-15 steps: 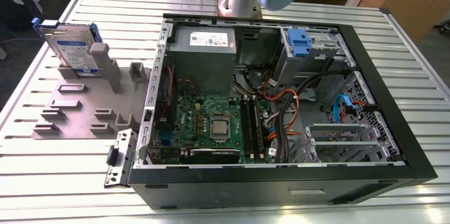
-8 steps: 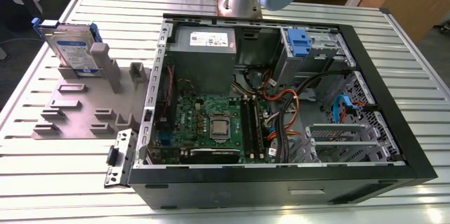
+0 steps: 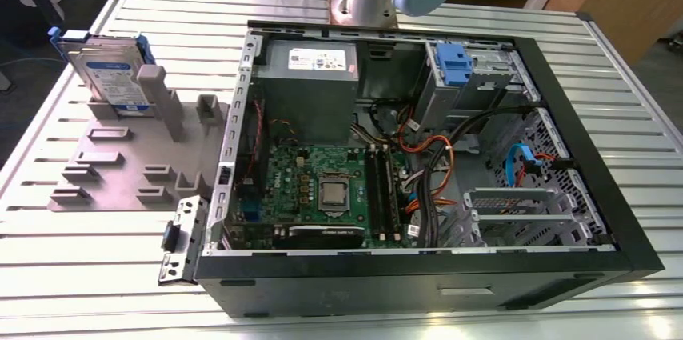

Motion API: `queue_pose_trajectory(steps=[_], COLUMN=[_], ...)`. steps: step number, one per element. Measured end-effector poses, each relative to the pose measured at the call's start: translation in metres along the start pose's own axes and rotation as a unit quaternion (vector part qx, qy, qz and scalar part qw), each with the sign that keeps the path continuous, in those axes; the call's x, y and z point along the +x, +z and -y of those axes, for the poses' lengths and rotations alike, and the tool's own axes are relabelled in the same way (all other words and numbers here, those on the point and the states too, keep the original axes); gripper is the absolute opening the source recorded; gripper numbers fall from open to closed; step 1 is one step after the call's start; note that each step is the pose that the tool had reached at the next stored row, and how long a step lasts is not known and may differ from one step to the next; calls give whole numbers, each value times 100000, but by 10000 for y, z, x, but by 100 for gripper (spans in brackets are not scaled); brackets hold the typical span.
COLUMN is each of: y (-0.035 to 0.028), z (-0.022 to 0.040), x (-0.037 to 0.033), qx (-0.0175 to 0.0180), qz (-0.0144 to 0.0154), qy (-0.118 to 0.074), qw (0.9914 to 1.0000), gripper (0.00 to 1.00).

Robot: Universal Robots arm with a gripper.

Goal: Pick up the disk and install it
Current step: 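Pick up the disk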

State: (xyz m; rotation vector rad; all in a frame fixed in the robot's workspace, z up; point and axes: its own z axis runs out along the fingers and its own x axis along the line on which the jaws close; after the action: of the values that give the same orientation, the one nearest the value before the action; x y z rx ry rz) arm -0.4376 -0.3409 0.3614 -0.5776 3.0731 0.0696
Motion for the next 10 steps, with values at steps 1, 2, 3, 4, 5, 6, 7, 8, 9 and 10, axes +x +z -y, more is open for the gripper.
queue_pose_trajectory(steps=[1, 2, 3, 4, 5, 6, 7, 8, 9, 10], y=[0, 0, 0, 0, 0, 0, 0, 0, 0, 0], z=[0, 0, 0, 0, 0, 0, 0, 0, 0, 0], x=[0, 0, 0, 0, 0, 0, 0, 0, 0, 0], qx=[1, -1, -3, -4, -4, -7, -7, -9, -10, -12], qz=[-2, -8, -5, -8, -14, -14, -18, -22, -25, -27], qy=[-28, -74, -136, -196, -255, -326, -402, -468, -533, -588], qw=[100000, 100000, 100000, 100000, 100000, 99999, 99999, 99999, 99999, 99998], gripper=[11, 11, 11, 11, 11, 11, 11, 11, 11, 11])
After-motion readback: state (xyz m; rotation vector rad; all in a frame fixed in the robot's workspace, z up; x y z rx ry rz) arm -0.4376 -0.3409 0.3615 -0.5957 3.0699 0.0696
